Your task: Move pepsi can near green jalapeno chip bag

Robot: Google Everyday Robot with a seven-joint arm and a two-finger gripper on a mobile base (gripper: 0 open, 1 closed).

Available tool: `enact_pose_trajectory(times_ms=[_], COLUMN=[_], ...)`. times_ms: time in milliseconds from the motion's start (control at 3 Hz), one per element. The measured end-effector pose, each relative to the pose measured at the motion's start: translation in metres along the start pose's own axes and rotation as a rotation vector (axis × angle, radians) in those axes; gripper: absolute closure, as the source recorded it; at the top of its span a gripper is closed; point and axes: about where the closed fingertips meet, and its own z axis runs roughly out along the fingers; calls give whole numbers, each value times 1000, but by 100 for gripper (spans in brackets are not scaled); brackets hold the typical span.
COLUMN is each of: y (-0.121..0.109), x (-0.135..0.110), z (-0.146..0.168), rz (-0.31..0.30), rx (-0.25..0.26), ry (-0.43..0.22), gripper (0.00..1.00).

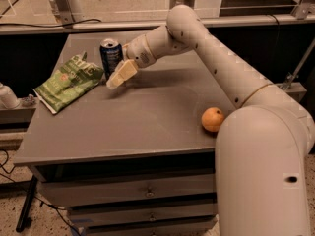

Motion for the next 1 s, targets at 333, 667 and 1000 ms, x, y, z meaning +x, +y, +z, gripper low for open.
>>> enact_pose_trajectory(times_ms=[333, 667, 1000], y=[-2, 4, 28], x=[-9, -39, -79], z=[-17, -62, -130], rz=[-45, -100, -156], rx=[15, 92, 231], ry=[5, -16, -60], gripper=[0, 0, 0])
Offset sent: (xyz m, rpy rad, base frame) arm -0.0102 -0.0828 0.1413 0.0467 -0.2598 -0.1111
